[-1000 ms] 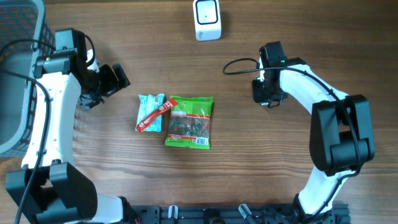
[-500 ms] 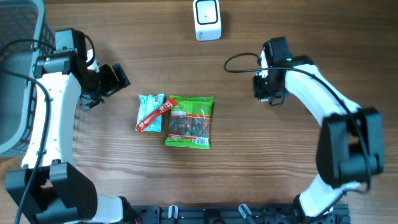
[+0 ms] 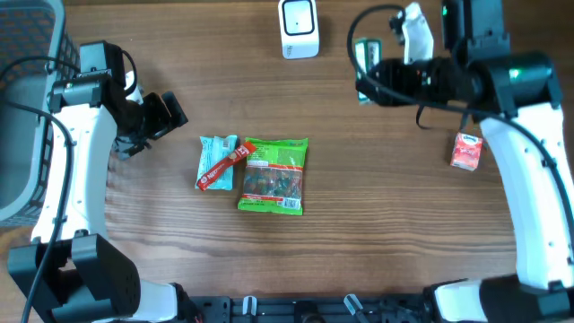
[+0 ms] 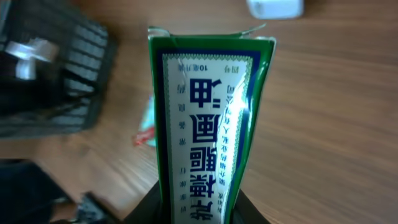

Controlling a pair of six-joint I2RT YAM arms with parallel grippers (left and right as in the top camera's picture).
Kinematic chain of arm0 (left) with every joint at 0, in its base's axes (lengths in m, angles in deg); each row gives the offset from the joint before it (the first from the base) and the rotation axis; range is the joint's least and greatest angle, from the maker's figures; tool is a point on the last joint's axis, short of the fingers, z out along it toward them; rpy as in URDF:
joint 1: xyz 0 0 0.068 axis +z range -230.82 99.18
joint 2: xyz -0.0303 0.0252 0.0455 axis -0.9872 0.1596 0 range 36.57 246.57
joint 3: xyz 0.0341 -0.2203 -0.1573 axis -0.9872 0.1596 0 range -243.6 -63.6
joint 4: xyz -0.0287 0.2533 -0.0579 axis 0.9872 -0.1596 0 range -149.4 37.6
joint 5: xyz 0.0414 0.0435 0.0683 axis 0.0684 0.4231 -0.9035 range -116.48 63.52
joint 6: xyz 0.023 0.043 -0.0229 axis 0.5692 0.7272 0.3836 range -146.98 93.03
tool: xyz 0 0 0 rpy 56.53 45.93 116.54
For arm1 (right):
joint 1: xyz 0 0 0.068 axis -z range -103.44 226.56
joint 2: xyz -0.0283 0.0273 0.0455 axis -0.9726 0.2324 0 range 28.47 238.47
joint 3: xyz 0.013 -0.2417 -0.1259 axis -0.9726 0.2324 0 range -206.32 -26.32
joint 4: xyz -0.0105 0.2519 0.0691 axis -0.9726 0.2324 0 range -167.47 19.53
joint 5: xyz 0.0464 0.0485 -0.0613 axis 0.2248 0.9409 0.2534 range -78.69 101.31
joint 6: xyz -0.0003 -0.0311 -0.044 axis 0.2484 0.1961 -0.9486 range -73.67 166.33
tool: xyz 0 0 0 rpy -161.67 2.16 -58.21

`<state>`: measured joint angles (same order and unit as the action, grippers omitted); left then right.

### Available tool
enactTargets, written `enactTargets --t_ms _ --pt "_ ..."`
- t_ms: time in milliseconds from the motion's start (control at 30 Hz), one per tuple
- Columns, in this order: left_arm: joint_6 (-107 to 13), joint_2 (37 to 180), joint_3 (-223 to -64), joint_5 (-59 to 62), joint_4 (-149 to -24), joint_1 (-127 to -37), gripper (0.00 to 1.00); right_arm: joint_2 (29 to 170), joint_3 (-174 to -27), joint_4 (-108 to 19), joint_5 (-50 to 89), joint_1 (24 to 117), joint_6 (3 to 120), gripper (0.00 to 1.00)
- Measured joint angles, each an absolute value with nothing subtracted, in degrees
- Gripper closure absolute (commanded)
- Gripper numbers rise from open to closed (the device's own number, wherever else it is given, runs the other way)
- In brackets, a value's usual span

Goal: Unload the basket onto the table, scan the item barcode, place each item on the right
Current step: 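Lift the green-white box with the right gripper, barcode toward scanner, then hold the green-white box under the scanner with the right gripper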

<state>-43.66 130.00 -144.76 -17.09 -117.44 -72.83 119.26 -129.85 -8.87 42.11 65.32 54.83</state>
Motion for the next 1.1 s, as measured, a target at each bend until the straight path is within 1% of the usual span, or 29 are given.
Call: enactTargets --t_ms 133,200,367,500,567,633,700,733,800,867,933,1100 --pt "-43.66 130.00 -144.76 -17.05 -117.44 -72.83 0.00 126.27 -136.05 -9.27 51.31 65.32 55.57 0.83" --pt "-43.66 130.00 -144.76 -17.09 -117.39 -72.83 0.00 131.65 -136.75 -13.73 57.54 65.32 55.87 0.87" --pt "-43.66 130.00 -144.74 -17.05 -117.44 -72.83 0.00 142.73 -136.71 -27.82 66.48 65.32 61.56 0.90" --pt "-43.66 130.00 -144.74 -17.05 -117.44 -72.83 0.00 148.96 -136.62 -48.06 70.46 65.32 72.40 0.91" --pt "-43.68 130.00 -144.74 -17.02 -117.44 -72.83 0.00 151.69 -136.43 -62.93 74.31 65.32 81.25 0.90" --pt "-43.68 130.00 -144.74 -17.07 -117.41 -72.83 0.00 155.08 -137.06 -83.91 78.44 65.36 93.23 0.88" --pt "-43.68 130.00 -144.72 -17.22 -117.46 -72.83 0.00 158.18 -137.43 -98.25 80.45 65.36 103.81 0.86" --pt "-43.68 130.00 -144.74 -17.26 -117.37 -72.83 0.00 159.91 -137.69 -102.71 81.22 65.36 109.64 0.86" --pt "-43.68 130.00 -144.72 -17.26 -117.37 -72.83 0.00 162.79 -137.69 -103.62 81.41 65.36 115.92 0.86" --pt "-43.68 130.00 -144.72 -17.24 -117.35 -72.83 0.00 166.82 -137.69 -103.36 81.37 65.36 119.67 0.86" --pt "-43.68 130.00 -144.72 -17.24 -117.37 -72.83 0.00 171.17 -137.69 -103.25 81.11 65.36 121.84 0.83" --pt "-43.68 130.00 -144.72 -17.24 -117.37 -72.83 0.00 176.80 -137.37 -104.41 78.26 65.36 123.63 0.82"
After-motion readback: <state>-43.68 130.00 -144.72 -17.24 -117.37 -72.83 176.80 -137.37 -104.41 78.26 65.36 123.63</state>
